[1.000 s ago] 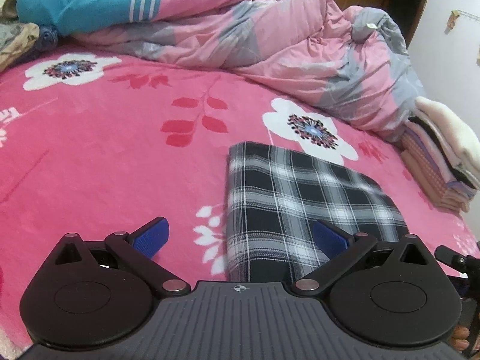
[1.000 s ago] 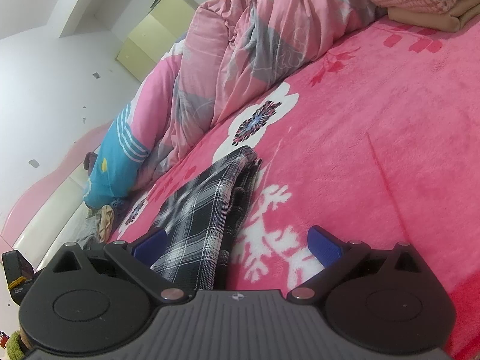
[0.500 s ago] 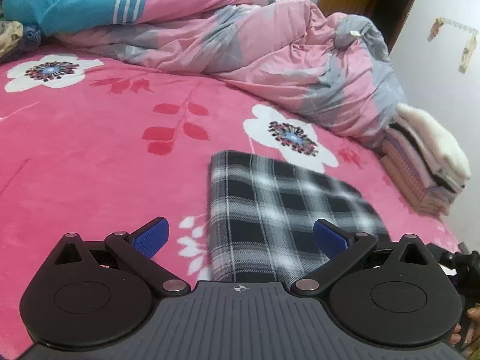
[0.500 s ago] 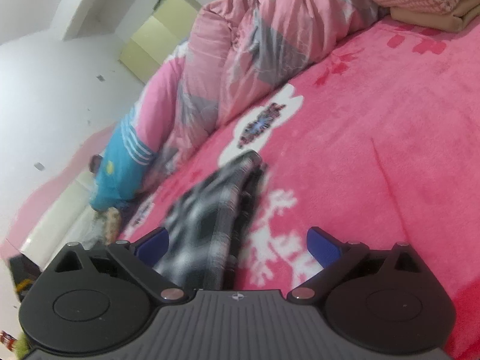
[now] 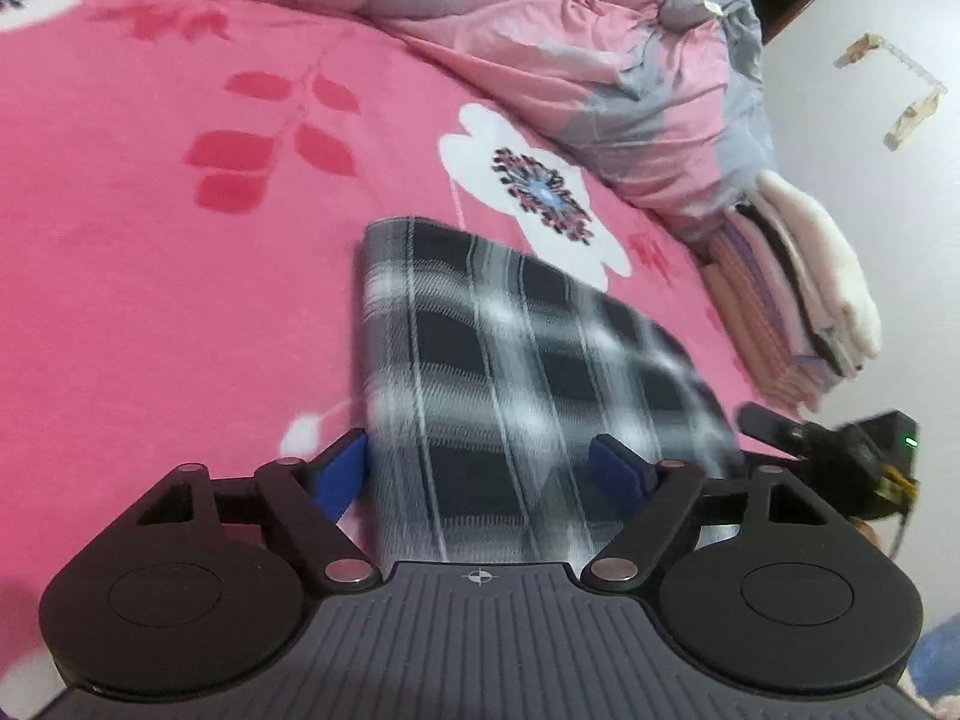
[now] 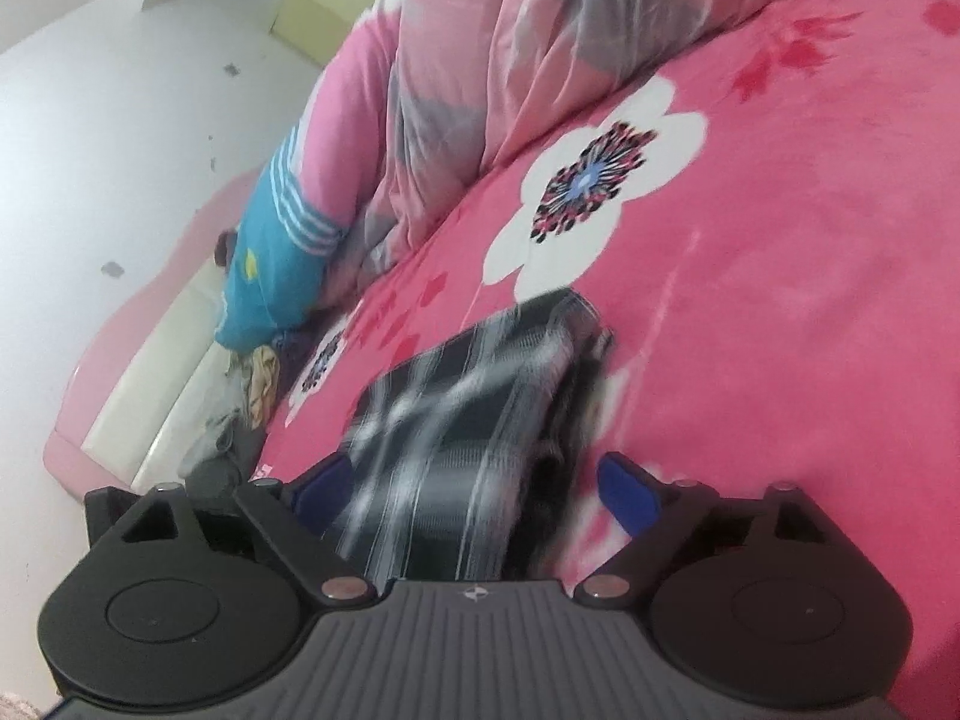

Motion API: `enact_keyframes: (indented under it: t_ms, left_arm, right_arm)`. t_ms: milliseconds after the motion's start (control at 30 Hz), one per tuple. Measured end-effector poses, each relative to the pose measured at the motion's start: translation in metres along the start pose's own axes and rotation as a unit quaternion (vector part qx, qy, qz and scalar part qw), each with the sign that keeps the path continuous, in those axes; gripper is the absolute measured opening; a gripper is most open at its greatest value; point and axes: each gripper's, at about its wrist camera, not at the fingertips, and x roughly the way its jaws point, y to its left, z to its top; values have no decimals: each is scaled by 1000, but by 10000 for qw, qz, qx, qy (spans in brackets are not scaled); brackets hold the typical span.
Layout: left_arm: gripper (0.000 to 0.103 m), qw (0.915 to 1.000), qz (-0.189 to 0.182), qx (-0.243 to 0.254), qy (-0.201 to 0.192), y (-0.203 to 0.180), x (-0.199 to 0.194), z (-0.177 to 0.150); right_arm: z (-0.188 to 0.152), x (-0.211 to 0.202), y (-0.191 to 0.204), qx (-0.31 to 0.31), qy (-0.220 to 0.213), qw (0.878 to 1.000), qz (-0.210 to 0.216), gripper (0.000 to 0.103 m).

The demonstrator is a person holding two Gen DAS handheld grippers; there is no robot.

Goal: Fold clothes

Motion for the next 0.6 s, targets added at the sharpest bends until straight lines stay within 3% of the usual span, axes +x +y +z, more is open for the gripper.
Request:
enact_keyframes:
  t_ms: [200,333,600]
  left_arm:
    - [78,9978,-545,-311,231,14,12,10]
    - [74,9949,-848,-359,407,23,6,7]
    - [73,9947,-947,-62,390,12,31,12]
  right_arm:
    - [1,11,-7,141,211,9996,128,65]
    - [-12,0,-7,99,435,9987,263,58]
    - [3,36,-7,-145,782,9951,593,46]
